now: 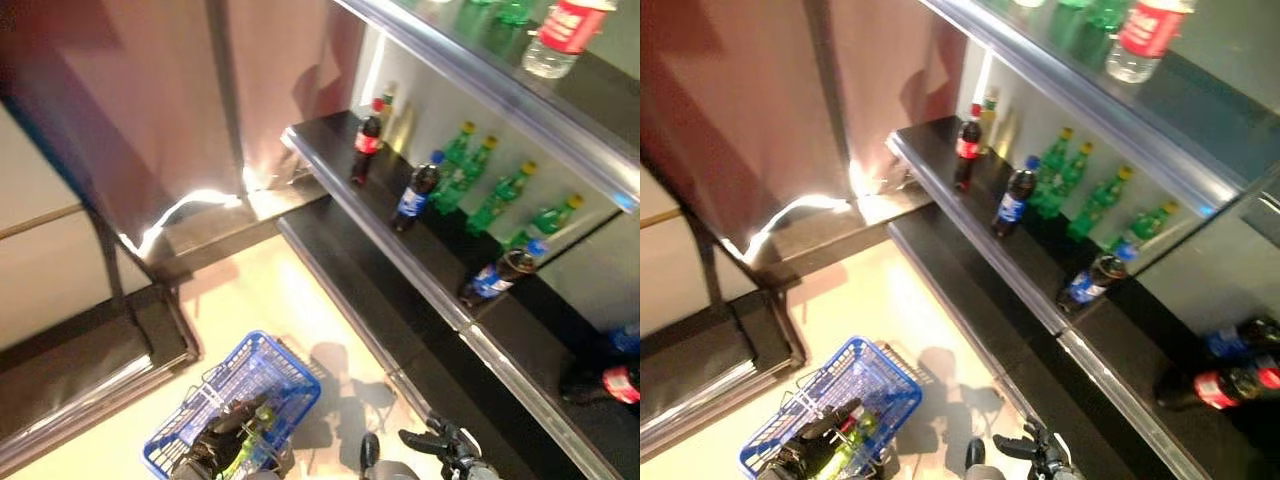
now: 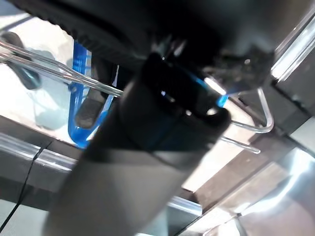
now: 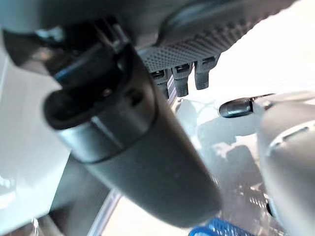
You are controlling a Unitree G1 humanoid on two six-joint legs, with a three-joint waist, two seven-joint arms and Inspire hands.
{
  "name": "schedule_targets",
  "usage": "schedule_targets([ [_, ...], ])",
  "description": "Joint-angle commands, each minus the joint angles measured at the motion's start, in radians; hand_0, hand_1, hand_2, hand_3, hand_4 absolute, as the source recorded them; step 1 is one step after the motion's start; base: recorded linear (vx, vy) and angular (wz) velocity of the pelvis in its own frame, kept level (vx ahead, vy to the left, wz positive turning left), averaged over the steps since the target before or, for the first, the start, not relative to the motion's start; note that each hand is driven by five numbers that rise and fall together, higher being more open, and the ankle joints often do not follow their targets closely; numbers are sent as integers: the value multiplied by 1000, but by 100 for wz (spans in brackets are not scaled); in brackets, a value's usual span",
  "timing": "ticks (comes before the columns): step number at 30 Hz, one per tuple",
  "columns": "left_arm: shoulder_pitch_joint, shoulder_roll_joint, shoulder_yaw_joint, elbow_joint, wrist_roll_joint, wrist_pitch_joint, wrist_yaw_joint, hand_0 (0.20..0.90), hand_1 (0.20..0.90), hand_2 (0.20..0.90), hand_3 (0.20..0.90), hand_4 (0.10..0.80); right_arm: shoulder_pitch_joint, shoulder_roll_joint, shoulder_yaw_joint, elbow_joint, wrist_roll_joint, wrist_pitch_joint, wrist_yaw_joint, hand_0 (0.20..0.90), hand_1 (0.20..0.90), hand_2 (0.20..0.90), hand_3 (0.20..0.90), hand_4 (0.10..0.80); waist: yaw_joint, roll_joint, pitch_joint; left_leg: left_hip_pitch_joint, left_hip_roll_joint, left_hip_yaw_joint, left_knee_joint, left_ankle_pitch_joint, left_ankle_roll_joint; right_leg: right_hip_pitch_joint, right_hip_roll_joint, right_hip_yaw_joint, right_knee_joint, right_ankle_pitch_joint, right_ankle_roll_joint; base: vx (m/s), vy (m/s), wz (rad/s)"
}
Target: Pick up the drink and place into the basket.
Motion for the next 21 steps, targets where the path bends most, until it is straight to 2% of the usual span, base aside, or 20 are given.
schedule_targets([
  [1, -74, 1, 28, -101, -13, -53, -104, 300, 300, 300, 200, 100, 5, -62, -1, 11, 66, -43, -22, 900, 900, 900, 900, 800, -6, 26, -45, -94, -21, -84, 66, -46, 15, 42, -7, 30, 31, 64, 20, -123, -136, -62],
  [4, -64, -5, 33, -85, -54, -62, -96, 300, 300, 300, 200, 100, 1, -74, -11, 24, 21, -42, -20, 900, 900, 900, 900, 800, -5, 51, -81, -87, -11, -56, 21, -23, -22, 105, -46, -11, -27, 51, 36, -118, -198, -119],
  [7, -40, 4, 44, -93, -79, -65, -102, 300, 300, 300, 200, 100, -18, -83, 3, 31, 0, -19, -15, 900, 900, 900, 900, 800, 6, 61, -83, -73, 30, -29, 18, -8, -54, 89, -52, -68, -60, 63, 40, -89, -391, -112],
  [8, -33, 9, 65, -105, -86, -55, -106, 300, 300, 300, 200, 100, -28, -95, 14, 33, -16, 2, -14, 900, 900, 900, 900, 800, 20, 67, -80, -85, 65, -35, 39, 7, -79, 95, -38, -95, -76, 44, 40, -77, -388, -80],
  [10, -18, 2, 77, -116, -114, -56, -113, 300, 300, 300, 200, 100, -34, -110, 18, 39, -33, 8, -13, 900, 900, 900, 900, 800, 28, 72, -73, -98, 72, -100, 57, 8, -88, 89, -14, -60, -69, 18, 28, -81, -317, -83],
  [11, -9, -3, 85, -130, -139, -52, -122, 300, 300, 300, 200, 100, -43, -119, 21, 36, -36, 12, -11, 900, 900, 900, 900, 800, 41, 75, -66, -112, 67, -156, 67, 16, -77, 76, 1, -35, -69, 24, 12, -33, -212, -85],
  [12, 6, -14, 87, -153, -145, -48, -120, 300, 300, 300, 200, 100, -52, -129, 27, 30, -35, 27, -11, 900, 900, 900, 900, 800, 51, 79, -62, -99, 63, -220, 67, 9, -80, 79, 16, -9, -78, 21, -2, -14, -164, -75],
  [13, 9, -17, 87, -158, -145, -48, -117, 300, 300, 300, 200, 100, -53, -131, 26, 30, -35, 29, -12, 900, 900, 900, 900, 800, 51, 80, -61, -95, 65, -229, 69, 8, -82, 80, 19, -6, -80, 21, -5, 83, -128, -69],
  [15, 26, -34, 86, -165, -148, -41, -89, 300, 300, 300, 200, 100, -55, -150, 20, 28, -15, 42, -19, 900, 900, 900, 900, 800, 57, 78, -59, -106, 59, -317, 120, 3, -93, 90, 32, 27, -93, 28, -27, 53, -70, -60],
  [16, 30, -40, 82, -161, -126, -41, -81, 300, 300, 300, 200, 100, -54, -157, 15, 31, -7, 36, -13, 900, 900, 900, 900, 800, 58, 78, -60, -114, 59, -333, 136, 3, -98, 100, 32, 30, -96, 26, -31, 32, 1, -69],
  [18, 24, -50, 70, -134, -119, -45, -83, 300, 300, 300, 200, 100, -57, -157, 1, 47, 9, 14, -11, 900, 900, 900, 900, 800, 45, 88, -59, -101, 70, -298, 118, 10, -105, 116, 25, 20, -95, 19, -25, 31, 80, -53],
  [21, 13, -45, 80, -82, -104, -37, -97, 300, 300, 300, 200, 100, -52, -153, -23, 65, 7, 2, -21, 900, 900, 900, 900, 800, 24, 106, -70, -49, 63, -279, 70, 5, -99, 127, 19, 11, -82, 5, -15, 64, 118, 9],
])
